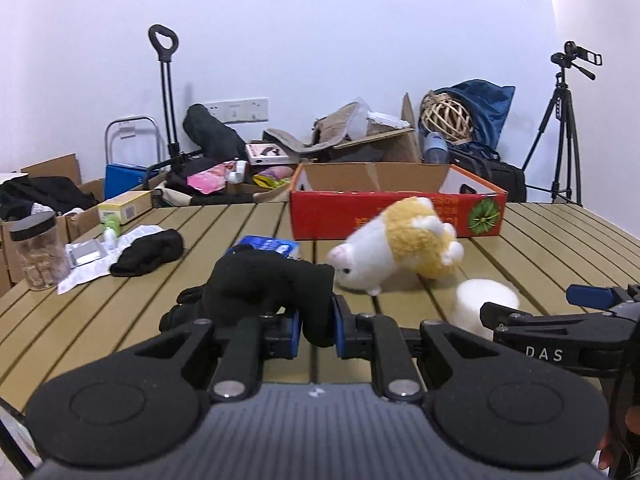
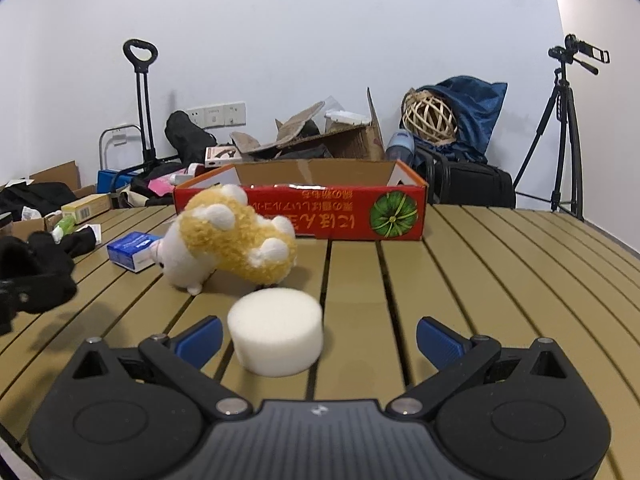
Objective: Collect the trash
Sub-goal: 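Grasp the white foam round with the right gripper while the left gripper holds the glove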
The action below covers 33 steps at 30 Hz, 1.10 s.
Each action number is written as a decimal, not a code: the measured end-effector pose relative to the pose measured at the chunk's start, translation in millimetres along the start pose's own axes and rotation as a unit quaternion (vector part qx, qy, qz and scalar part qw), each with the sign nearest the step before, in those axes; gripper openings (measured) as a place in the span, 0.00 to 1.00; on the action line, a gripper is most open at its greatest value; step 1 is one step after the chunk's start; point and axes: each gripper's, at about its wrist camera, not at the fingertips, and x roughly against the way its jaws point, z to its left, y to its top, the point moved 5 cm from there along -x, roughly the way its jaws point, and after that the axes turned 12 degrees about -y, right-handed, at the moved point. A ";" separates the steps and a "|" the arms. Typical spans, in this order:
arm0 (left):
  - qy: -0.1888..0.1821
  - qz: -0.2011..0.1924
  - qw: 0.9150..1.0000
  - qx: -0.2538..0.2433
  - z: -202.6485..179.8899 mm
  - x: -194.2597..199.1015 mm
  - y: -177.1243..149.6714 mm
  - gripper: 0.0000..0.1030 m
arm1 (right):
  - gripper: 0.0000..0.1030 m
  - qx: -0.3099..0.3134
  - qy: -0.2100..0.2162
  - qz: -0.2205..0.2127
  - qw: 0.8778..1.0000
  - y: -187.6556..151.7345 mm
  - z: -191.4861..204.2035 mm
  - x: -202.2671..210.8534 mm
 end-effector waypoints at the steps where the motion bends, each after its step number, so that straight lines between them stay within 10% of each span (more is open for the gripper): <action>1: 0.002 0.000 1.000 0.000 3.4 1.7 -0.7 0.16 | 1.00 -0.002 -0.003 0.005 1.000 -0.3 1.8 -2.1; 10: 0.017 -0.001 1.000 0.003 23.7 9.1 -2.6 0.16 | 0.95 0.011 -0.005 0.032 0.999 -1.0 22.1 -15.6; 17: 0.014 0.004 1.000 0.008 24.7 7.7 -4.3 0.16 | 0.50 0.029 0.005 0.035 0.999 -3.0 27.8 -15.9; 33: 0.010 0.001 1.000 0.004 22.7 11.2 -6.0 0.16 | 0.50 0.044 0.025 0.000 0.999 -0.9 29.9 16.8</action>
